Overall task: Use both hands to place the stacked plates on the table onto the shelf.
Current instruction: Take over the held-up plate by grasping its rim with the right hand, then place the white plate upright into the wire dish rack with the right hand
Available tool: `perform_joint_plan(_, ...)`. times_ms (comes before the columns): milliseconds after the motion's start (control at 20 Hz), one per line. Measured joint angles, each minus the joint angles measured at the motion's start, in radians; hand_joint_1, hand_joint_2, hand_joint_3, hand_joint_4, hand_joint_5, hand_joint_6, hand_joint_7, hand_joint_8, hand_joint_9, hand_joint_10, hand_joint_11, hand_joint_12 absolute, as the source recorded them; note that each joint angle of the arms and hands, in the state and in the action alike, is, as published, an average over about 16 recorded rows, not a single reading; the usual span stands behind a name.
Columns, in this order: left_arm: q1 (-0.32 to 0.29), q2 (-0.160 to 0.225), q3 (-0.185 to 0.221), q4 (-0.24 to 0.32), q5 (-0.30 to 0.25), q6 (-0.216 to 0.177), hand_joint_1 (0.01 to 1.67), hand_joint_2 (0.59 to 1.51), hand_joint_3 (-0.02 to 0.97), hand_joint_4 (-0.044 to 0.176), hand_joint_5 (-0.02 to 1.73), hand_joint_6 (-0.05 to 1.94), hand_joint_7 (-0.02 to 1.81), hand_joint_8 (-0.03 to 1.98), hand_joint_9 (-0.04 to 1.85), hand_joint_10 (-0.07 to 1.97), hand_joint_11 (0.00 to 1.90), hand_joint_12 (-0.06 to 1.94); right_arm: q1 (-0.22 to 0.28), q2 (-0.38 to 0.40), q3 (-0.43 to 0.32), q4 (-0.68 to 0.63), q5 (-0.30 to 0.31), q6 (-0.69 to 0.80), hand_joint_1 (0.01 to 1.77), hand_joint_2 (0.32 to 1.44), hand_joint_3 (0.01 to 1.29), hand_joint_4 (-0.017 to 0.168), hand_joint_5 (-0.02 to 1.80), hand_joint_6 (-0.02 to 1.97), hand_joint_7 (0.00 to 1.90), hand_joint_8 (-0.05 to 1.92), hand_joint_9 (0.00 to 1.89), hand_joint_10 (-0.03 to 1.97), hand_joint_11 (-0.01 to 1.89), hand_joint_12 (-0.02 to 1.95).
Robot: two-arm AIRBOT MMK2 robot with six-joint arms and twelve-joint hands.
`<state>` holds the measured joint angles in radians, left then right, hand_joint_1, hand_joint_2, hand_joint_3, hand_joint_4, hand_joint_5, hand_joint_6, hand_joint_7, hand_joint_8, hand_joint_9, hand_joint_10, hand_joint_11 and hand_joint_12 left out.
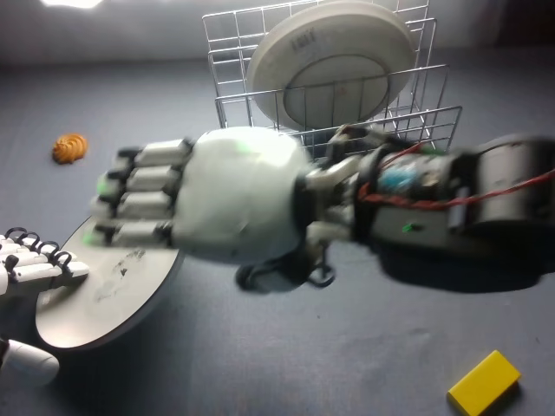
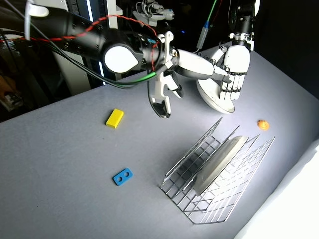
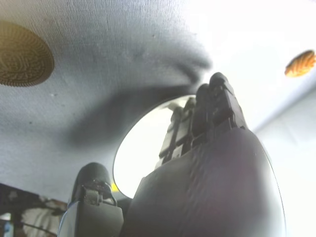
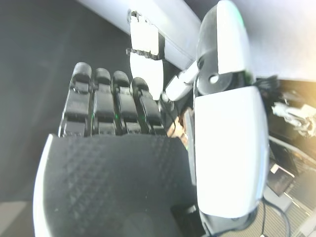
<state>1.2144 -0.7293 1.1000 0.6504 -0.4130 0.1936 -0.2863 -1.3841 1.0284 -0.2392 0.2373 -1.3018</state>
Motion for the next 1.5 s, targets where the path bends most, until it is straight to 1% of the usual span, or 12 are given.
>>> perform_joint_plan(150,0.000,0.001,-0.001,-0.003,0.003,0.000,0.02,1.141,0.012,-0.007,0.02,-0.02,-0.01,-0.02,0.02,-0.02,0.02,0.01,-0.022,-0.075,0.065,0.004,0.008,-0.018,1.14,0.96,0.01,0.003,0.05,0.01,0.02,0.01,0.02,0.02,0.01,0.17)
perform_joint_plan(300,0.000,0.001,-0.001,-0.005,0.005,0.000,0.02,1.141,0.012,-0.007,0.02,-0.02,-0.01,-0.02,0.02,-0.02,0.02,0.01,-0.036,-0.143,0.127,0.009,0.019,-0.035,1.12,0.96,0.01,0.003,0.07,0.01,0.03,0.01,0.03,0.02,0.01,0.24)
perform_joint_plan(400,0.000,0.001,-0.002,-0.006,0.006,0.000,0.02,1.141,0.012,-0.007,0.02,-0.02,-0.01,-0.02,0.02,-0.01,0.02,0.01,-0.044,-0.183,0.166,0.013,0.026,-0.045,1.10,0.98,0.01,0.003,0.09,0.01,0.04,0.02,0.04,0.02,0.01,0.30)
perform_joint_plan(550,0.000,0.002,-0.002,-0.008,0.006,0.000,0.02,1.143,0.012,-0.007,0.02,-0.02,-0.01,-0.02,0.02,-0.01,0.02,0.01,-0.051,-0.229,0.216,0.018,0.035,-0.057,1.08,1.01,0.01,0.003,0.13,0.01,0.09,0.01,0.09,0.02,0.01,0.45)
perform_joint_plan(650,0.000,0.002,-0.002,-0.009,0.007,0.000,0.02,1.143,0.012,-0.007,0.02,-0.02,-0.01,-0.02,0.02,-0.01,0.02,0.01,-0.054,-0.253,0.243,0.022,0.040,-0.063,1.05,1.03,0.01,0.003,0.18,0.01,0.15,0.01,0.15,0.03,0.02,0.58)
perform_joint_plan(800,0.000,0.002,-0.001,-0.013,0.006,0.000,0.02,1.142,0.012,-0.007,0.02,-0.02,-0.01,-0.02,0.02,-0.01,0.02,0.01,-0.057,-0.282,0.273,0.028,0.049,-0.069,1.04,1.07,0.01,0.003,0.29,0.02,0.29,0.02,0.29,0.04,0.08,0.76)
perform_joint_plan(950,0.000,0.002,0.000,-0.019,0.002,0.000,0.02,1.142,0.012,-0.007,0.02,-0.02,-0.01,-0.02,0.02,-0.01,0.02,0.01,-0.059,-0.299,0.293,0.031,0.062,-0.072,1.04,1.09,0.01,0.000,0.42,0.09,0.45,0.09,0.45,0.07,0.17,0.94)
perform_joint_plan(1000,-0.001,0.002,0.002,-0.021,-0.001,0.000,0.02,1.142,0.012,-0.007,0.02,-0.02,-0.01,-0.02,0.02,-0.01,0.02,0.01,-0.060,-0.303,0.297,0.031,0.065,-0.072,1.04,1.10,0.01,-0.001,0.45,0.12,0.50,0.13,0.50,0.12,0.21,0.99)
perform_joint_plan(1250,-0.014,0.005,0.011,-0.026,-0.024,0.002,0.02,1.138,0.012,-0.005,0.03,-0.01,0.01,-0.01,0.02,0.00,0.02,0.01,-0.063,-0.310,0.305,0.034,0.083,-0.073,1.10,1.10,0.01,-0.006,0.62,0.29,0.72,0.42,0.73,0.53,0.40,1.20)
perform_joint_plan(1400,-0.030,0.011,0.020,-0.028,-0.042,0.004,0.02,1.136,0.012,-0.003,0.04,0.00,0.02,-0.01,0.03,0.00,0.02,0.01,-0.065,-0.312,0.305,0.035,0.095,-0.073,1.14,1.08,0.01,-0.009,0.70,0.40,0.82,0.61,0.82,0.77,0.52,1.24)
perform_joint_plan(1500,-0.046,0.016,0.028,-0.032,-0.056,0.006,0.02,1.136,0.012,-0.003,0.05,0.00,0.03,0.00,0.03,0.01,0.02,0.01,-0.067,-0.311,0.304,0.036,0.102,-0.074,1.16,1.06,0.01,-0.010,0.72,0.46,0.85,0.73,0.85,0.92,0.58,1.25)
